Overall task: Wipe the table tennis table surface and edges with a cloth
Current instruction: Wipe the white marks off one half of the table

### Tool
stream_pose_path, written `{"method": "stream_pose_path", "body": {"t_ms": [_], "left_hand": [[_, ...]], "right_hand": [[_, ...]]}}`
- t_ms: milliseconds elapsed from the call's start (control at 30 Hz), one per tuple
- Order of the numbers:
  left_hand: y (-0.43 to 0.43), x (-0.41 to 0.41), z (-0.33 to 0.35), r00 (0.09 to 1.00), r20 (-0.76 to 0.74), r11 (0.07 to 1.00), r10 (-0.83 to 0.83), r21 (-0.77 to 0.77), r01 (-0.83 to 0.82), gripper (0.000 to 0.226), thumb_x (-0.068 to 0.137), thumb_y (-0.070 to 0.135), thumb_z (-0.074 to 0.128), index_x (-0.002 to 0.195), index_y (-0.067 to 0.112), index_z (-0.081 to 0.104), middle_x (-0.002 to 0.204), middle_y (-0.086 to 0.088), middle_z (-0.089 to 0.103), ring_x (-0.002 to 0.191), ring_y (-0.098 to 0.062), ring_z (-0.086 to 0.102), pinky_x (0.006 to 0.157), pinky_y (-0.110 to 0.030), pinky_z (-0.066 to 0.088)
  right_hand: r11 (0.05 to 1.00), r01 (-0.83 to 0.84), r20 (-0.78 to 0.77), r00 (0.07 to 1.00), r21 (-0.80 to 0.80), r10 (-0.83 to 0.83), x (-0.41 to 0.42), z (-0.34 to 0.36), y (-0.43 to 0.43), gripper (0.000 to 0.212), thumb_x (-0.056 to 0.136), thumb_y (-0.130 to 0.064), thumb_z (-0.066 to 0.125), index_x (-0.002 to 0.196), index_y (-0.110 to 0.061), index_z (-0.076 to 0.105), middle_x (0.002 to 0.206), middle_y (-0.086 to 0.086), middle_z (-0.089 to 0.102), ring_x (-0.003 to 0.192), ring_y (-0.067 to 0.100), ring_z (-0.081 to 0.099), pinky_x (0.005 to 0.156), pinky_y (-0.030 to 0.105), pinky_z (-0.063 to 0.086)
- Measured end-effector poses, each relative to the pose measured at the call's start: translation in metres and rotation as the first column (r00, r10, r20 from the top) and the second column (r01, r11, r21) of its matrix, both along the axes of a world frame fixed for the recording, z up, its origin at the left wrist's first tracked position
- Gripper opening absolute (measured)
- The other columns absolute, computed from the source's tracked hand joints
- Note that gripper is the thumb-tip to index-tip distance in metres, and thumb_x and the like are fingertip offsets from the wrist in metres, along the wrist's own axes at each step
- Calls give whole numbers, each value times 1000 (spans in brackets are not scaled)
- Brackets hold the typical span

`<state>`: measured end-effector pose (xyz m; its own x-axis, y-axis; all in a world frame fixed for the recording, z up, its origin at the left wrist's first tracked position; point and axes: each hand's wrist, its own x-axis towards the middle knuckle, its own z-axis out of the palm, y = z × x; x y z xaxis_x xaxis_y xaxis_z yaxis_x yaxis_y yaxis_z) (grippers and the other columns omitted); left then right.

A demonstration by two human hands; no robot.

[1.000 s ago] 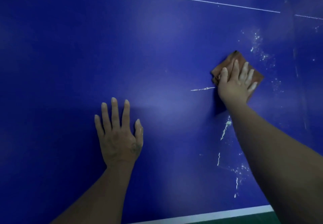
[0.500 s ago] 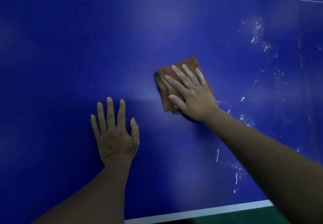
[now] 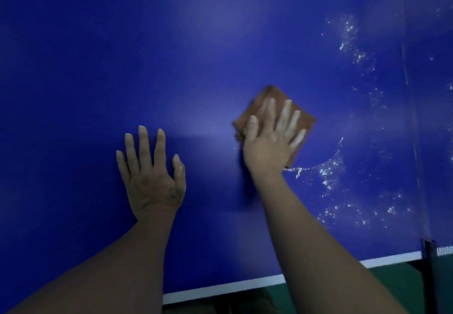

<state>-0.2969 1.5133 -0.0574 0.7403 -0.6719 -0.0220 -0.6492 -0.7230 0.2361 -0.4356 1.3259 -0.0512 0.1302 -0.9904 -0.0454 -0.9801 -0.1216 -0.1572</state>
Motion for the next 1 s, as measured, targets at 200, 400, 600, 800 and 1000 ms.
{"method": "stream_pose_path", "body": {"t_ms": [200, 400, 600, 800, 1000], "left_hand": [[0, 0, 4, 1000, -23, 1000, -2, 29, 3, 69, 111, 50, 30, 175, 24, 22, 184, -7, 7, 171, -33, 0, 137, -60, 5], [-1, 0, 6, 1000, -26, 1000, -8, 17, 8, 68, 112, 50, 31, 174, 23, 23, 184, -7, 8, 171, -32, -1, 137, -59, 4], [-2, -2, 4, 1000, -28, 1000, -7, 3, 7, 68, 113, 52, 27, 174, 25, 21, 184, -6, 6, 171, -31, -2, 137, -59, 3], [0, -3, 6, 999, -22, 999, -32, -14, 32, 67, 114, 49, 28, 174, 21, 24, 184, -8, 8, 170, -33, 2, 137, -58, 2], [42, -5, 0, 964, 32, 963, -265, -41, 267, 64, 116, 42, 32, 174, 16, 25, 183, -10, 15, 170, -34, 8, 136, -59, 12]], "right_hand": [[763, -645, 22, 763, -44, 646, -28, -4, 4, 63, 111, -60, 36, 168, -33, 36, 179, -1, 20, 167, 26, 11, 132, 62, 10], [872, -490, -32, 871, 9, 490, -102, 2, -41, 64, 109, -58, 38, 169, -38, 30, 180, -7, 14, 167, 21, 8, 133, 58, 7], [989, 82, -2, 997, 126, -82, -67, 3, -7, 67, 111, -60, 31, 172, -37, 14, 181, -6, -4, 167, 22, -7, 131, 61, -5], [914, -403, 8, 915, 49, 403, -24, 1, 61, 66, 110, -58, 37, 170, -33, 27, 181, 0, 12, 168, 28, 5, 133, 59, -1], [865, -496, -34, 866, 75, 499, -81, 7, 19, 66, 108, -58, 39, 169, -39, 27, 181, -6, 10, 167, 23, 5, 132, 59, 5]]}}
